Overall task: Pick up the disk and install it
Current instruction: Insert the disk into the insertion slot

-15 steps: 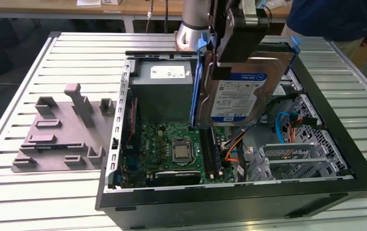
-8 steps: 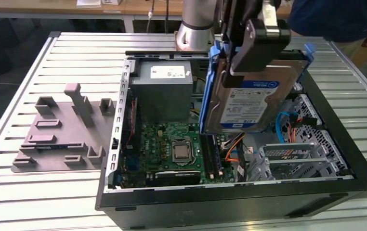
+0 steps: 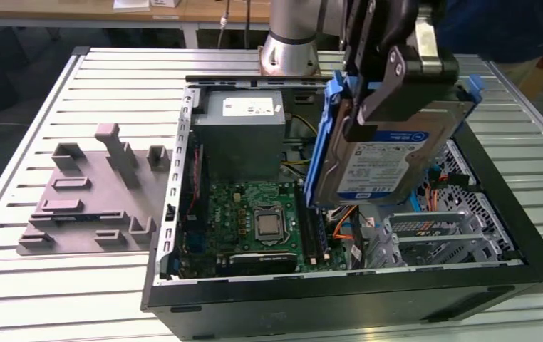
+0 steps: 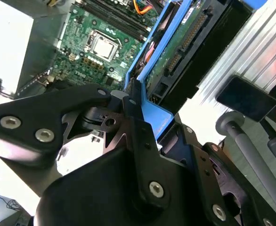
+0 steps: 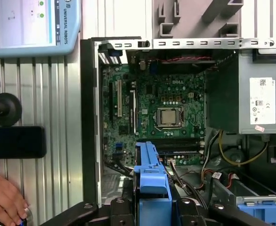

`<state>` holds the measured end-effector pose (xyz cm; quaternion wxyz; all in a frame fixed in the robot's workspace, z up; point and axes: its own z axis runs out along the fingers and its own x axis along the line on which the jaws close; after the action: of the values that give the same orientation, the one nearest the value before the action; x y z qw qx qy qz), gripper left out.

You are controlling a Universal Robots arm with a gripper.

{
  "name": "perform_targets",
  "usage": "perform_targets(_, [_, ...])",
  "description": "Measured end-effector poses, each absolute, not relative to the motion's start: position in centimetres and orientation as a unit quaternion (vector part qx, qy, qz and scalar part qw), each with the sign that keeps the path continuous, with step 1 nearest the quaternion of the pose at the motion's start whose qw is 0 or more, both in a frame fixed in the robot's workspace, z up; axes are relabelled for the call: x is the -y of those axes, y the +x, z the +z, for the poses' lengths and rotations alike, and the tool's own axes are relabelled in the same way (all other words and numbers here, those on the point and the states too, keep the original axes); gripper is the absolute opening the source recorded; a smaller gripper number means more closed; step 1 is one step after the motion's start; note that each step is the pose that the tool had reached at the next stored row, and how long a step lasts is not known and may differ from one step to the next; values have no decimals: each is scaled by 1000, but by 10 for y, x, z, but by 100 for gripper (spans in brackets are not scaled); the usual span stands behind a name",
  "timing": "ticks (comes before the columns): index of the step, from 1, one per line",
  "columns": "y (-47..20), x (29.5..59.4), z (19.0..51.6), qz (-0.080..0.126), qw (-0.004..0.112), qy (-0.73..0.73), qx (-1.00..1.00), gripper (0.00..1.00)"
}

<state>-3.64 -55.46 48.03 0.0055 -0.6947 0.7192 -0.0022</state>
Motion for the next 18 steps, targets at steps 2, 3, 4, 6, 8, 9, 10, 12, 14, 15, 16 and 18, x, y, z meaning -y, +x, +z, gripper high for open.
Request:
perform_targets(2, [-35,560,479,-2,6,-695,-719,36])
perform_targets(3, [-34,562,479,-2,6,-695,-719,36])
perform_targets(4, [-32,563,478,-2,6,-695,-719,36])
perform_targets(6, [-27,565,477,-2,6,-695,-719,36])
perform_targets(8, [-21,566,476,-2,6,-695,-719,36])
perform_targets(9, [-18,567,475,-2,6,-695,-719,36])
perform_targets(10, [-14,567,475,-2,6,-695,-719,36])
perform_targets(12, [-8,568,474,-2,6,-695,-719,36])
perform_targets(14, [-1,569,473,-1,6,-695,-719,36])
perform_targets(15, [1,569,472,-1,6,-695,-719,36])
perform_targets(16, [4,570,472,-1,6,-695,-719,36])
perform_targets(18, [7,570,471,-1,6,-695,-719,36])
